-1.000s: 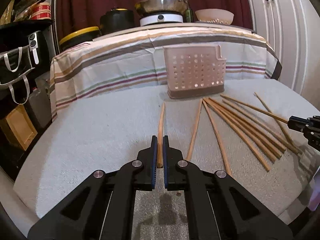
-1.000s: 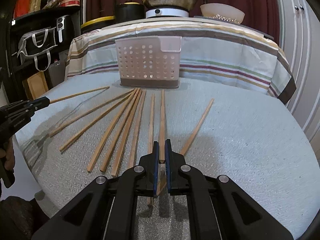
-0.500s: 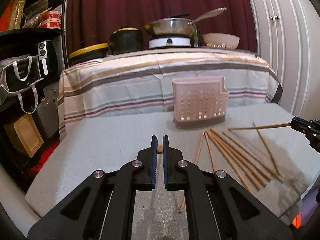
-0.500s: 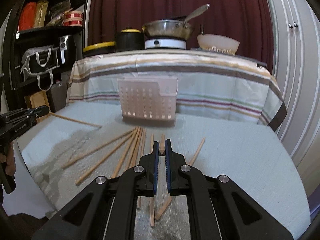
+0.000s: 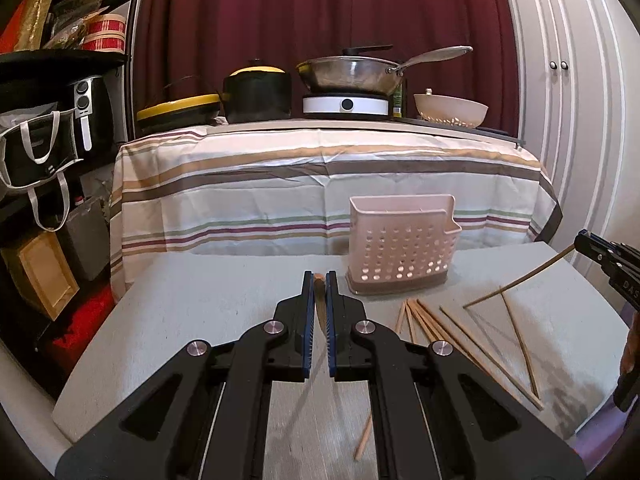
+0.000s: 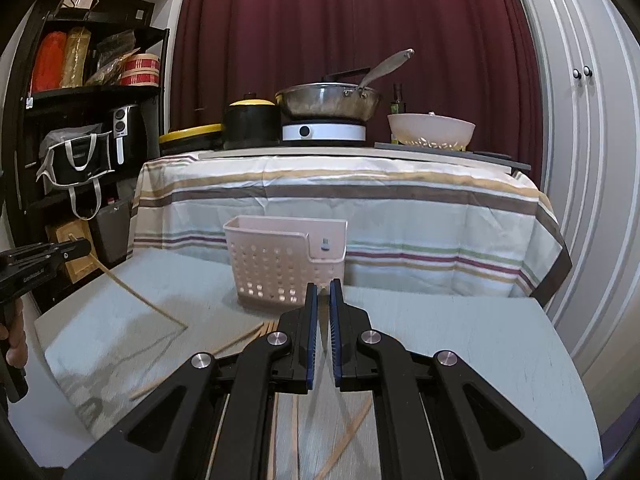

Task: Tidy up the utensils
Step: 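Lift both held chopsticks and carry them above the pink caddy, then lower both chopsticks into the caddy and open both tools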

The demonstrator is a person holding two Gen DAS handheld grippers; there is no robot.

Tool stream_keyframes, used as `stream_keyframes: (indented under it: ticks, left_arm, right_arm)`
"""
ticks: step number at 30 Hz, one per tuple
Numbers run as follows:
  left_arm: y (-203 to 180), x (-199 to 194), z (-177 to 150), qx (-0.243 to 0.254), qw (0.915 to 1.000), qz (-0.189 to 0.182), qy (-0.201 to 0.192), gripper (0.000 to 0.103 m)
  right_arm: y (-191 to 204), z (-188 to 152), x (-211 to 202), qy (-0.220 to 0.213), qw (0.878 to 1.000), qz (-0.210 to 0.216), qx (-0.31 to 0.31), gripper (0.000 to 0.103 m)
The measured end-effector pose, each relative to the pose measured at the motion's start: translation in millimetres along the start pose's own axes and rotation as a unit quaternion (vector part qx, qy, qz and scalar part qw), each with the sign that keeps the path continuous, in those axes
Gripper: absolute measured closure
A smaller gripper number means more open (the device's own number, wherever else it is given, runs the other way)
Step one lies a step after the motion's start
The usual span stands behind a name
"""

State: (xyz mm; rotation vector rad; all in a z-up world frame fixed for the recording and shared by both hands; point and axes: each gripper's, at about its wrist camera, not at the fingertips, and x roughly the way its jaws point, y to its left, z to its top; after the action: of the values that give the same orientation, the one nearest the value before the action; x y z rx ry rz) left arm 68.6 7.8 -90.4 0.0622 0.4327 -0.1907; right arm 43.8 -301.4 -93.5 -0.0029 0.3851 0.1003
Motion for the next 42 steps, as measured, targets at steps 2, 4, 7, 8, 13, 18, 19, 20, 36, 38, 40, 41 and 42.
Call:
stream_keyframes:
  ticks: [2, 4, 7, 8, 13, 18, 19, 20, 36, 38, 40, 41, 42]
  left_arm:
    - [0, 6, 6, 0.004, 1.0000, 0.002, -0.002, 0.097]
    - [0, 13, 11, 0.007, 1.0000, 0.004, -0.002, 0.097]
    - [1, 21, 17, 0.008, 0.9999, 0.004, -0.006, 0.097]
    - [2, 23, 19, 0.010, 0.9999, 0.005, -0.007, 0.097]
    - [5, 35, 31, 0.004, 1.0000, 0.001, -0.009, 0.097]
    - [6, 40, 47, 0.000, 0.9998, -0.003, -0.017, 0.097]
    - [5, 39, 52, 0.002, 0.9998, -0.003, -0.022, 0.097]
    - [4, 37, 57, 0.004, 0.9996, -0.004, -0.026, 0.097]
    - [-11, 29, 154, 0.011, 0.9940, -0.045, -0.099, 0.097]
    - [-14, 33, 164, 0.009, 0.9927, -0.047, -0.110, 0.097]
    - [-17, 37, 176, 0.007, 0.9909, -0.049, -0.125, 0.097]
    - [-20, 40, 181, 0.006, 0.9902, -0.049, -0.130, 0.097]
    - [-22, 44, 188, 0.004, 0.9893, -0.051, -0.137, 0.097]
  right_arm:
    - [0, 6, 7, -0.005, 1.000, 0.001, -0.003, 0.096]
    - [0, 13, 14, -0.009, 1.000, 0.001, -0.006, 0.096]
    - [-1, 20, 21, -0.016, 1.000, 0.000, -0.006, 0.096]
    - [-1, 21, 23, -0.018, 1.000, 0.000, -0.006, 0.096]
    - [-4, 31, 35, -0.025, 1.000, -0.002, -0.005, 0.096]
    - [-9, 42, 41, -0.026, 1.000, 0.005, 0.007, 0.096]
    - [-10, 44, 41, -0.027, 1.000, 0.007, 0.010, 0.096]
    - [-11, 49, 40, -0.029, 0.999, 0.010, 0.011, 0.096]
    - [-17, 135, 38, -0.104, 0.994, 0.041, 0.003, 0.096]
    - [-19, 143, 42, -0.111, 0.993, 0.042, 0.003, 0.096]
    - [-20, 149, 47, -0.116, 0.992, 0.043, 0.002, 0.096]
    - [-20, 153, 51, -0.118, 0.992, 0.042, 0.000, 0.096]
    - [-21, 155, 54, -0.119, 0.992, 0.042, 0.000, 0.096]
